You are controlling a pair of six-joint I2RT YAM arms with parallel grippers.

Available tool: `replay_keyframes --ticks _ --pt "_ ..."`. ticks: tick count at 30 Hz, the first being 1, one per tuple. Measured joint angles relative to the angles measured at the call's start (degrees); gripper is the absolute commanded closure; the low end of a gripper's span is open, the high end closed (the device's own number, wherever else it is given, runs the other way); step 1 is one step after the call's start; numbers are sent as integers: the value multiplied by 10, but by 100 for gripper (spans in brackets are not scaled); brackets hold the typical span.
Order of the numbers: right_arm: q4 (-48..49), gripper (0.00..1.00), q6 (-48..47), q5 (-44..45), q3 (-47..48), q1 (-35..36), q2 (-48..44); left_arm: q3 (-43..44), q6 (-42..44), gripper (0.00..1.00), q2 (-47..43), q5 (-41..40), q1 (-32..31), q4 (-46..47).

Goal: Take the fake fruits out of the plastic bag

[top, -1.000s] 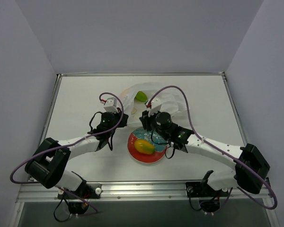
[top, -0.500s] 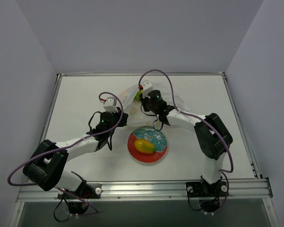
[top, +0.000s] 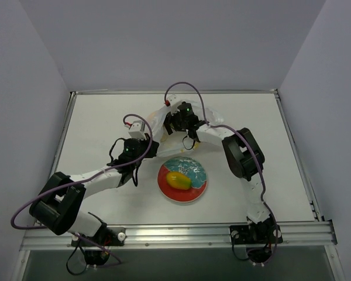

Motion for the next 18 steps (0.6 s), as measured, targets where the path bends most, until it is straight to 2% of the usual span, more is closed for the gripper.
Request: replay_keyframes --ticks 6,8,11,12,15,17,18 --pt "-13 16 -11 -10 45 -1 52 0 0 98 11 12 9 0" --pt "-13 18 -11 -11 59 -3 68 0 -1 98 12 14 11 -1" --pt "-9 39 -11 -13 68 -6 84 0 -1 98 15 17 11 0" --pt "-4 56 -10 -13 69 -7 88 0 -1 98 17 17 11 0" --pt "19 78 -1 -15 63 -8 93 0 -1 98 25 19 12 0" --pt "48 85 7 -15 40 -8 84 0 -1 98 30 19 15 0" --pt "59 85 14 -15 23 -8 77 0 -1 98 32 19 16 0"
